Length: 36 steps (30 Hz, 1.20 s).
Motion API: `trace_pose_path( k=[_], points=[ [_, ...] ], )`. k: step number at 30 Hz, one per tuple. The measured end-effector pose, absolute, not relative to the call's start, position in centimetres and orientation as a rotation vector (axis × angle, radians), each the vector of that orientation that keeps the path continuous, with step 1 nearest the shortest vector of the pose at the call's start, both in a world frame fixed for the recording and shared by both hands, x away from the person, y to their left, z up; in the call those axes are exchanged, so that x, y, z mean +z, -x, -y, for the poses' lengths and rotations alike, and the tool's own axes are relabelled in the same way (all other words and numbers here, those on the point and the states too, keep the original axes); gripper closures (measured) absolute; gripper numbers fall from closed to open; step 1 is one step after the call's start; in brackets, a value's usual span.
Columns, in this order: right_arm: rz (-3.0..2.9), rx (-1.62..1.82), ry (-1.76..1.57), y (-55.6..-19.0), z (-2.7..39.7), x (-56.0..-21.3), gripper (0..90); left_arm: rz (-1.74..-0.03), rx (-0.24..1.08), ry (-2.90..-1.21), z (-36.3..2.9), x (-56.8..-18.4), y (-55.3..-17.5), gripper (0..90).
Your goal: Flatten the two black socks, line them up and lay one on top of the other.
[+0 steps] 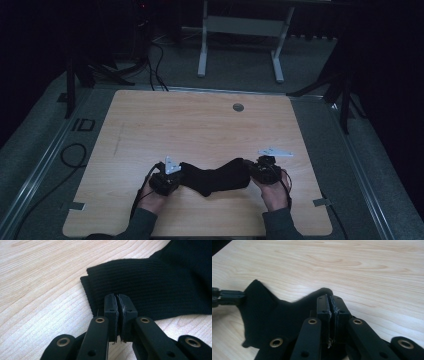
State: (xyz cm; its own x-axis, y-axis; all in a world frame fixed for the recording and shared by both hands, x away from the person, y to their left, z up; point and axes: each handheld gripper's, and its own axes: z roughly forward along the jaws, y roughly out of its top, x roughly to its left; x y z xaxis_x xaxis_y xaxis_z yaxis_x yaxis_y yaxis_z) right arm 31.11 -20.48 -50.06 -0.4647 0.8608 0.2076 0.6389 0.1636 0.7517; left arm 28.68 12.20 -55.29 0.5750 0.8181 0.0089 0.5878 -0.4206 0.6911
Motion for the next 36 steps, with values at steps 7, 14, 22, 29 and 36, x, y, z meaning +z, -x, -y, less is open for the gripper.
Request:
trace_pose_path(
  k=[7,14,22,29,36],
  points=[
    [-2.140,1.191,-1.489,-31.3,21.8,-50.4,85.5,-1.110,0.456,-2.162,-12.1,-55.3,-28.7,86.6],
    [-2.156,1.173,-1.493,-31.9,21.4,-51.2,85.0,-1.109,0.457,-2.163,-12.1,-55.3,-28.7,86.5],
    [-2.205,1.127,-1.533,-32.7,21.3,-53.4,83.3,-1.106,0.458,-2.164,-12.0,-55.3,-28.7,86.3],
    [-2.155,1.163,-1.547,-33.1,21.8,-53.6,68.8,-1.099,0.461,-2.167,-12.0,-55.3,-28.7,85.5],
    [-2.088,1.267,-1.522,-32.6,22.8,-52.3,57.3,-1.085,0.448,-2.157,-12.0,-55.2,-28.6,80.4]
  ],
)
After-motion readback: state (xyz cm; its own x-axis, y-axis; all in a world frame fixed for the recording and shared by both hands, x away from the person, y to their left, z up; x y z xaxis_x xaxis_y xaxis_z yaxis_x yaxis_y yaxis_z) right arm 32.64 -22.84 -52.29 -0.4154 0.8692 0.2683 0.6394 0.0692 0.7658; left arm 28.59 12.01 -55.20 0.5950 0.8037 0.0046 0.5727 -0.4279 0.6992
